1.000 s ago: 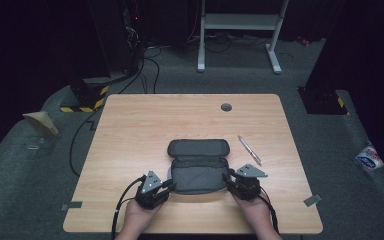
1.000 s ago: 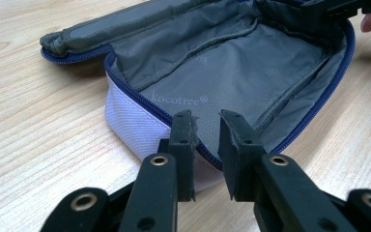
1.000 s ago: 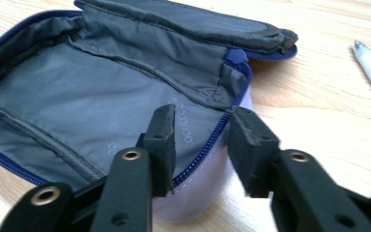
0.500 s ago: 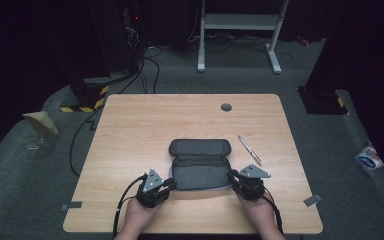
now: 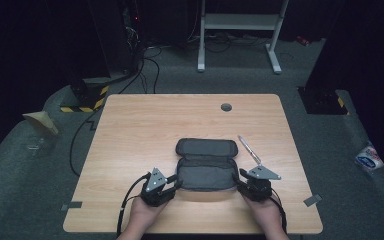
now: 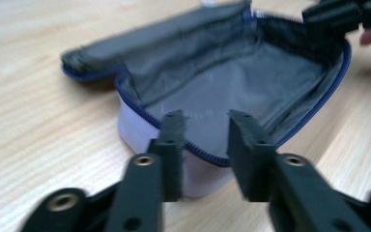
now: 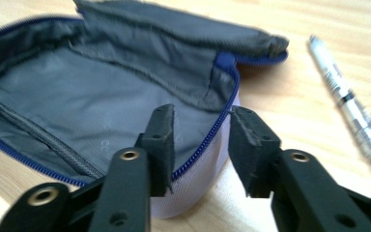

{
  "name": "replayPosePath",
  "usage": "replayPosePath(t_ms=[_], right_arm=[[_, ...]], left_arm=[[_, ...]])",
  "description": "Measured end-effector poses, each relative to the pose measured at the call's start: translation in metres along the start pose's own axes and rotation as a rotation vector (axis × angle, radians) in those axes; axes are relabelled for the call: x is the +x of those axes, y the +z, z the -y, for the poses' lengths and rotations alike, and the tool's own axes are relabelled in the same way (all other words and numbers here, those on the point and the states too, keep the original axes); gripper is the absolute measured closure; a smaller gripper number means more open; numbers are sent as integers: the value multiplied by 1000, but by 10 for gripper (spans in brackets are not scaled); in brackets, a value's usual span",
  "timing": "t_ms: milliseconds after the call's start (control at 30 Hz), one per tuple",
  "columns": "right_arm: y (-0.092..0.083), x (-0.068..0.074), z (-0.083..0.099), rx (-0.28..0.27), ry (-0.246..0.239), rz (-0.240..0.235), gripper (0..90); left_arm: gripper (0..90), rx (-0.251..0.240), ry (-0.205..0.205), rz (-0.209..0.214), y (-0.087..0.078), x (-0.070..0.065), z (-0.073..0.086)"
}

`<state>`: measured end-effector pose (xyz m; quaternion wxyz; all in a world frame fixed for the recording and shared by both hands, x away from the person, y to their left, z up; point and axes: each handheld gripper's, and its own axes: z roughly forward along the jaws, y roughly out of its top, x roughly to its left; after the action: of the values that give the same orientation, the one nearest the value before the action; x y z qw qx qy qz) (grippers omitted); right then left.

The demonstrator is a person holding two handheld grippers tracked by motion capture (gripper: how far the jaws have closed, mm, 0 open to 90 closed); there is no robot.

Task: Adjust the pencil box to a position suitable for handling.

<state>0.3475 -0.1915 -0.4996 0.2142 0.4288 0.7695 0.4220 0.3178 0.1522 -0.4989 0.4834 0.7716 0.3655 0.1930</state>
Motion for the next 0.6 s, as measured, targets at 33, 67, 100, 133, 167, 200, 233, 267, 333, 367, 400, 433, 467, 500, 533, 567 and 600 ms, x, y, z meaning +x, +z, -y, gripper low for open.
replayPosePath(t_ms=[33,67,100,133,167,200,233,267,333,367,400,433,467,500,533,567,600], right_arm=[[-2,-1,-2,-13,9,-4,571],[-5,-4,-3,-27,15,-6,564],[-7,-7,-5,-38,24,-8,553],[-9,-10,-6,-50,31,-4,548],[-11,-13,-7,-57,33,-1,544],[-12,-17,-8,-65,34,7,542],[-14,-21,-9,-66,41,13,541],[-15,-26,-10,-71,48,21,540],[-15,-31,-11,-72,50,31,540],[-16,-36,-11,-75,55,40,540],[-16,-46,-11,-67,67,58,538],[-15,-51,-11,-62,64,69,538],[-14,-55,-11,-56,62,80,540],[-13,-60,-11,-50,61,88,542],[-13,-60,-11,-50,61,88,542],[-9,-68,-10,-32,55,113,542],[-8,-70,-10,-23,54,125,542]], left_arm=[[606,-17,-3,-6,-3,1,-1],[589,-32,-11,-11,-6,3,-1],[570,-43,-22,-15,-9,4,-1],[554,-55,-27,-22,-12,6,-1],[547,-63,-30,-34,-16,8,-1],[544,-62,-35,-46,-19,11,0],[542,-59,-40,-57,-22,14,2],[537,-54,-45,-71,-25,19,4],[528,-47,-50,-87,-28,23,7],[528,-34,-53,-105,-31,28,10],[514,6,-66,-136,-37,37,17],[505,25,-69,-163,-40,42,21],[499,46,-67,-189,-42,47,25],[493,69,-66,-213,-45,51,29],[488,69,-66,-213,-45,51,29],[481,110,-73,-259,-50,59,37],[476,127,-81,-273,-54,64,41]])
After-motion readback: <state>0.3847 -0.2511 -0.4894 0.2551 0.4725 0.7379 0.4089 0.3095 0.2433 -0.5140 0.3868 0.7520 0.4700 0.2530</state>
